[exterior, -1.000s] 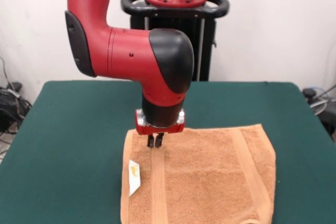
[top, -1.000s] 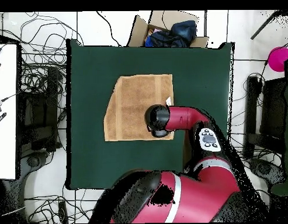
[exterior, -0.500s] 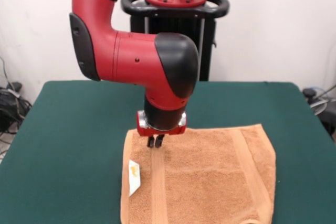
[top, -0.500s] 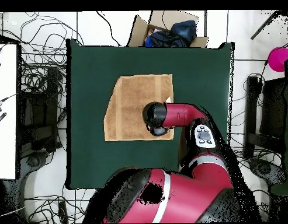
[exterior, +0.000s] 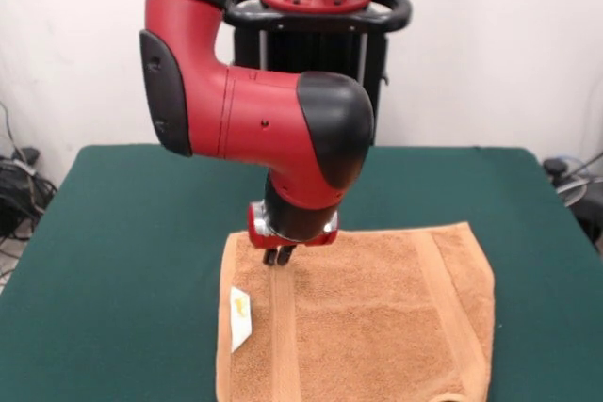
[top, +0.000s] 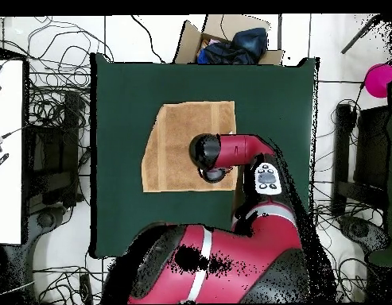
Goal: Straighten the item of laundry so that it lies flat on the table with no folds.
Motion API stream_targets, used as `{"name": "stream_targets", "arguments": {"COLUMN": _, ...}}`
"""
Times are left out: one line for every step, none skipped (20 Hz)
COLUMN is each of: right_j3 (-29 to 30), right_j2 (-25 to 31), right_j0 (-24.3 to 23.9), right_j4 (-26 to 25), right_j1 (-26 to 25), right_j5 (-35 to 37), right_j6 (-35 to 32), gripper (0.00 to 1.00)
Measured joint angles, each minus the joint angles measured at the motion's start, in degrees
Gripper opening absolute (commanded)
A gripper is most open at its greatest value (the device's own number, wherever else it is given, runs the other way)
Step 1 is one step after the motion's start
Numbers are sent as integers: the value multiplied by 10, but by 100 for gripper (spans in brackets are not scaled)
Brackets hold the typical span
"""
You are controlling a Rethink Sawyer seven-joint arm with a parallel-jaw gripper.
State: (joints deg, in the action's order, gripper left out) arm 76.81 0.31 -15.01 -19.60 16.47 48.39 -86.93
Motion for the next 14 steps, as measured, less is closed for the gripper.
{"name": "stream_targets", "arguments": {"right_j3": -3, "right_j2": -1, "right_j0": 1, "right_j4": 0, "right_j1": -2, "right_j5": 4, "right_j6": 0, "gripper": 0}}
{"name": "stream_targets", "arguments": {"right_j3": -7, "right_j2": -1, "right_j0": 2, "right_j4": 0, "right_j1": -3, "right_j5": 8, "right_j6": 0, "gripper": 0}}
{"name": "stream_targets", "arguments": {"right_j3": -17, "right_j2": -3, "right_j0": 6, "right_j4": 0, "right_j1": -9, "right_j5": 23, "right_j6": 0, "gripper": 0}}
{"name": "stream_targets", "arguments": {"right_j3": -22, "right_j2": -4, "right_j0": 7, "right_j4": 0, "right_j1": -11, "right_j5": 30, "right_j6": 0, "gripper": 0}}
{"name": "stream_targets", "arguments": {"right_j3": -26, "right_j2": -5, "right_j0": 8, "right_j4": 0, "right_j1": -13, "right_j5": 35, "right_j6": 0, "gripper": 0}}
{"name": "stream_targets", "arguments": {"right_j3": -31, "right_j2": -6, "right_j0": 10, "right_j4": 0, "right_j1": -16, "right_j5": 41, "right_j6": 0, "gripper": 0}}
{"name": "stream_targets", "arguments": {"right_j3": -39, "right_j2": -8, "right_j0": 12, "right_j4": 0, "right_j1": -19, "right_j5": 51, "right_j6": 0, "gripper": 0}}
{"name": "stream_targets", "arguments": {"right_j3": -44, "right_j2": -9, "right_j0": 13, "right_j4": 0, "right_j1": -22, "right_j5": 56, "right_j6": 0, "gripper": 0}}
{"name": "stream_targets", "arguments": {"right_j3": -54, "right_j2": -11, "right_j0": 16, "right_j4": -1, "right_j1": -27, "right_j5": 69, "right_j6": 0, "gripper": 0}}
{"name": "stream_targets", "arguments": {"right_j3": -57, "right_j2": -12, "right_j0": 17, "right_j4": -1, "right_j1": -29, "right_j5": 74, "right_j6": 0, "gripper": 0}}
{"name": "stream_targets", "arguments": {"right_j3": -61, "right_j2": -12, "right_j0": 18, "right_j4": -2, "right_j1": -31, "right_j5": 79, "right_j6": 0, "gripper": 0}}
{"name": "stream_targets", "arguments": {"right_j3": -65, "right_j2": -12, "right_j0": 19, "right_j4": -3, "right_j1": -33, "right_j5": 83, "right_j6": 0, "gripper": 0}}
{"name": "stream_targets", "arguments": {"right_j3": -71, "right_j2": -13, "right_j0": 21, "right_j4": -4, "right_j1": -36, "right_j5": 91, "right_j6": 0, "gripper": 0}}
{"name": "stream_targets", "arguments": {"right_j3": -76, "right_j2": -13, "right_j0": 22, "right_j4": -6, "right_j1": -38, "right_j5": 98, "right_j6": 0, "gripper": 0}}
